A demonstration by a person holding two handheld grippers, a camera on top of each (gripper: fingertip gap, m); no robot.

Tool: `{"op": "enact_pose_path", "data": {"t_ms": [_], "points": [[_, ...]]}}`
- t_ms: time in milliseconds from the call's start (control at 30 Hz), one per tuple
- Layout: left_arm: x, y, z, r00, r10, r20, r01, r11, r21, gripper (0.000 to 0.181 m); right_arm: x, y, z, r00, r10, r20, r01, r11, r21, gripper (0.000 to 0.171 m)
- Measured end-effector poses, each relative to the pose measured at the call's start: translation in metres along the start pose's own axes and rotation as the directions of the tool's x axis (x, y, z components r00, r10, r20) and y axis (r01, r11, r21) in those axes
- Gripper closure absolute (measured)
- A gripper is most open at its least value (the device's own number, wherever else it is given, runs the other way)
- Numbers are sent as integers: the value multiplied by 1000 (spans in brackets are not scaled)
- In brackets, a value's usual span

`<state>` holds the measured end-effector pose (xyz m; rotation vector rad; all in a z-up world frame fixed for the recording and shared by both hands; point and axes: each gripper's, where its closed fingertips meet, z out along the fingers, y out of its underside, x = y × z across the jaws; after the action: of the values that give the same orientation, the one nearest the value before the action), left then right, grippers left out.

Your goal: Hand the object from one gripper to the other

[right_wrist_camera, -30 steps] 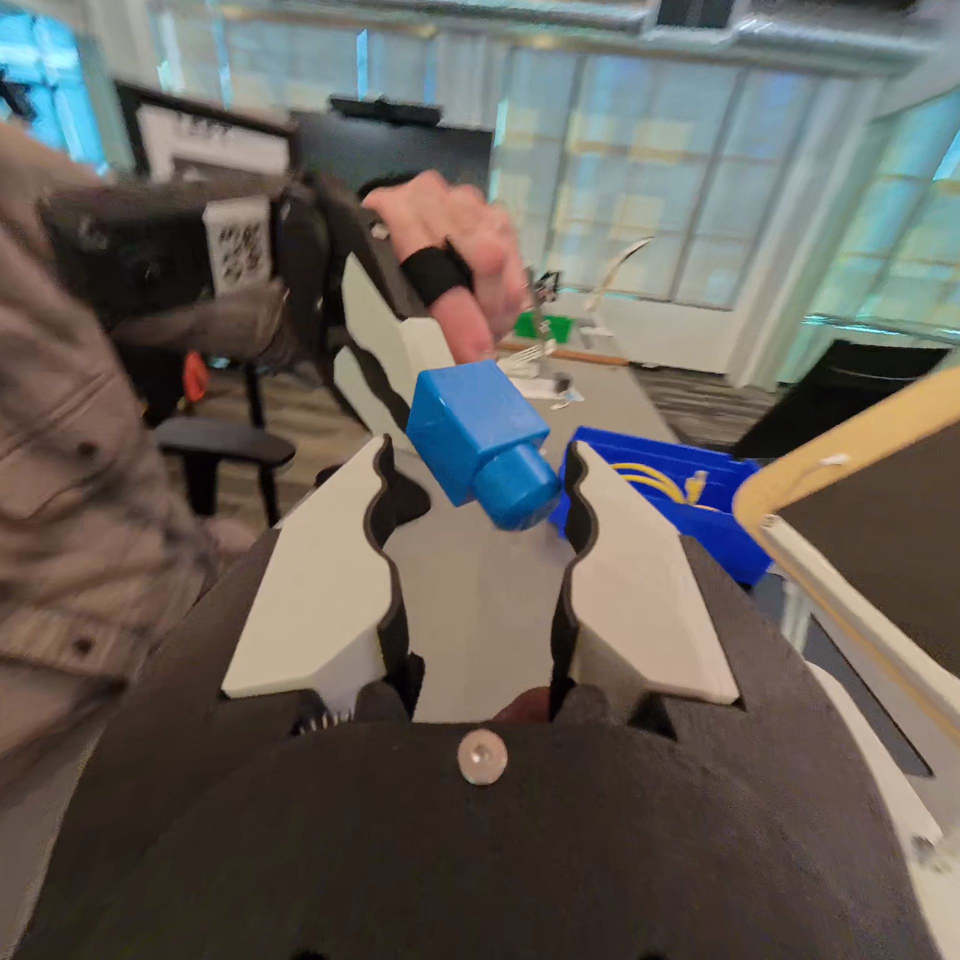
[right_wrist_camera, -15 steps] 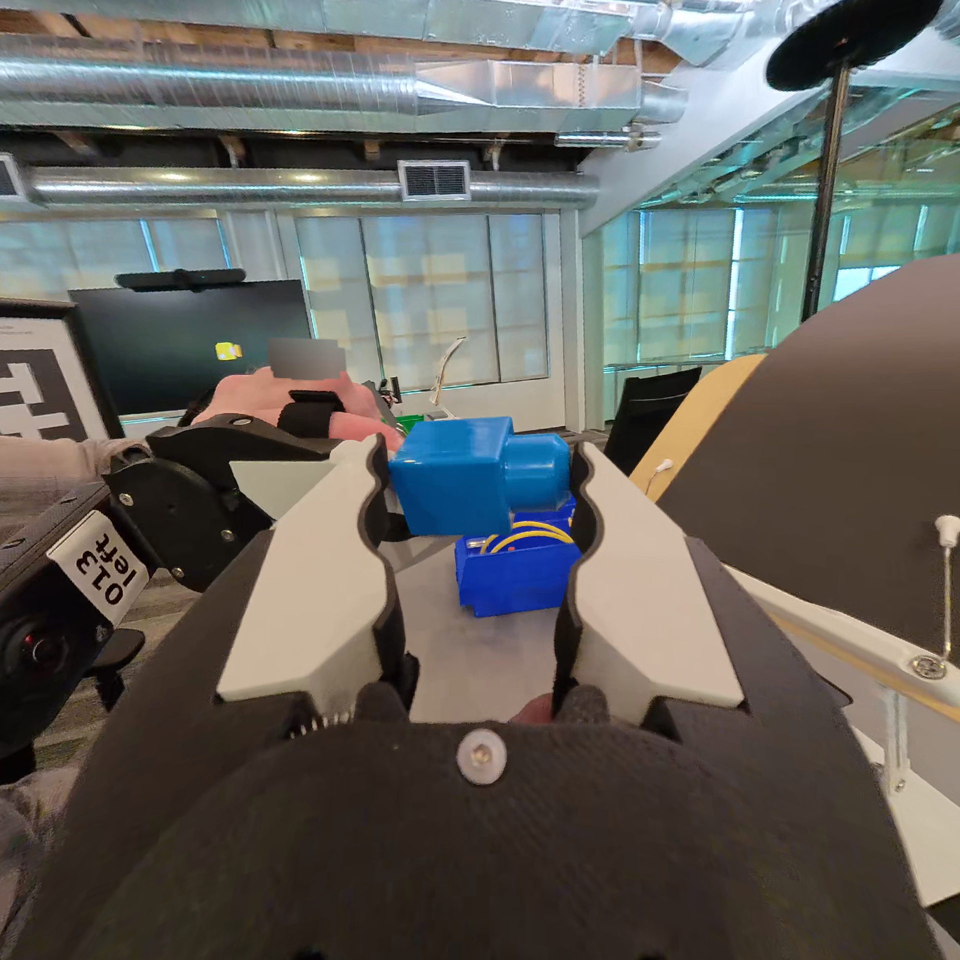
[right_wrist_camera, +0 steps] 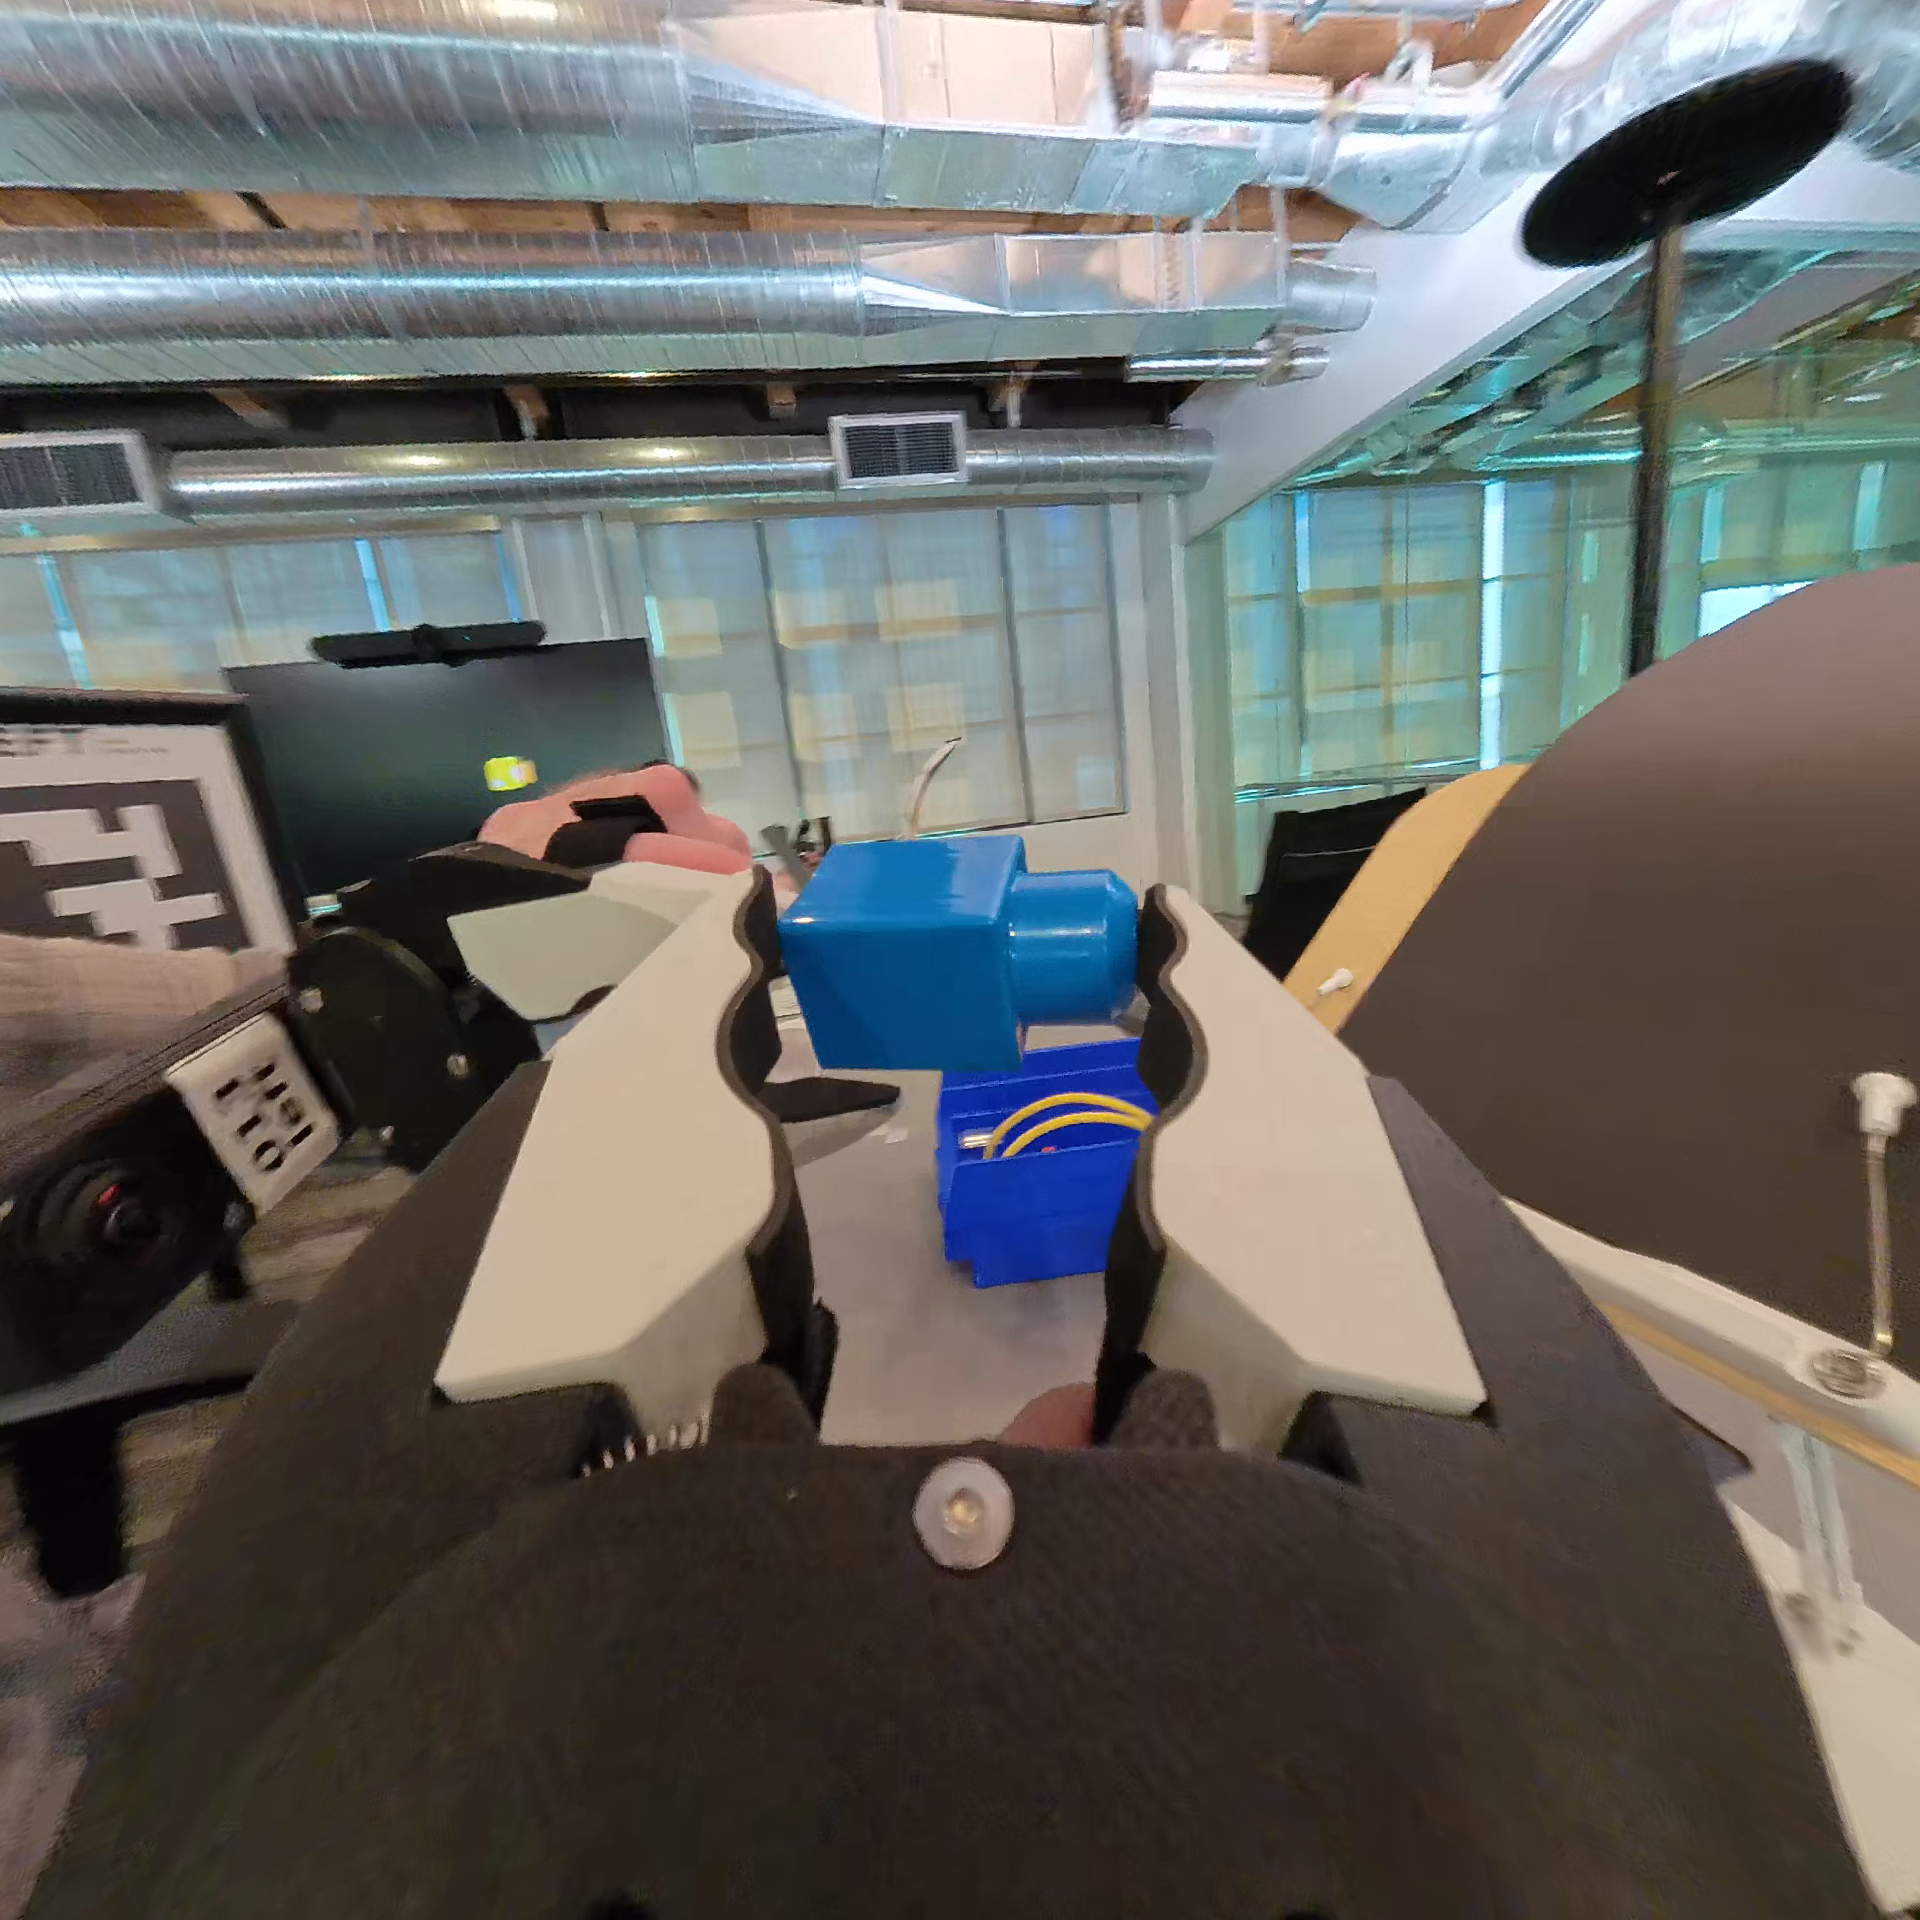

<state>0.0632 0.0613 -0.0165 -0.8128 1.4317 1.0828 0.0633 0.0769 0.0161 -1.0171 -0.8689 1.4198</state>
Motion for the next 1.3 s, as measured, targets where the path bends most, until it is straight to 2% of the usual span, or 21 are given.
{"op": "enact_pose_path", "data": {"t_ms": [33, 133, 200, 300, 533, 667, 833, 933, 1133, 1200, 1300], "points": [[-1, -4, -6, 1000, -20, -7, 20, 999, 47, 150, -5, 2, -1, 999, 17, 51, -16, 1000, -26, 103], [-10, -13, -23, 997, -75, -25, 78, 985, 154, 135, -13, 2, -8, 989, 32, 142, -25, 998, -50, 104], [-24, -19, -35, 989, -147, -18, 147, 960, 239, 135, -21, 0, -13, 975, 53, 214, -43, 998, -51, 104], [-25, -27, -42, 969, -202, -144, 237, 924, 299, 115, -41, 6, -20, 937, 73, 342, -43, 995, -95, 104], [9, -46, -41, 962, 107, -252, -5, 927, 375, 96, -95, 41, -30, 794, 143, 591, 5, 970, -242, 104], [35, -70, -56, 909, 225, -351, -31, 877, 480, 104, -120, 62, -39, 703, 182, 688, 50, 952, -303, 104], [57, -84, -74, 812, 304, -498, -4, 857, 516, 119, -134, 82, -50, 642, 224, 733, 115, 917, -381, 104], [72, -87, -83, 739, 347, -577, -6, 860, 510, 130, -138, 97, -55, 637, 234, 734, 176, 883, -434, 104], [103, -89, -92, 620, 404, -673, -57, 878, 475, 134, -145, 124, -61, 637, 240, 733, 289, 807, -515, 103], [110, -88, -92, 603, 411, -683, -73, 882, 466, 134, -143, 132, -63, 646, 232, 727, 322, 781, -536, 103], [114, -85, -87, 627, 416, -659, -113, 886, 451, 134, -138, 137, -63, 669, 199, 716, 358, 758, -545, 103]]}}
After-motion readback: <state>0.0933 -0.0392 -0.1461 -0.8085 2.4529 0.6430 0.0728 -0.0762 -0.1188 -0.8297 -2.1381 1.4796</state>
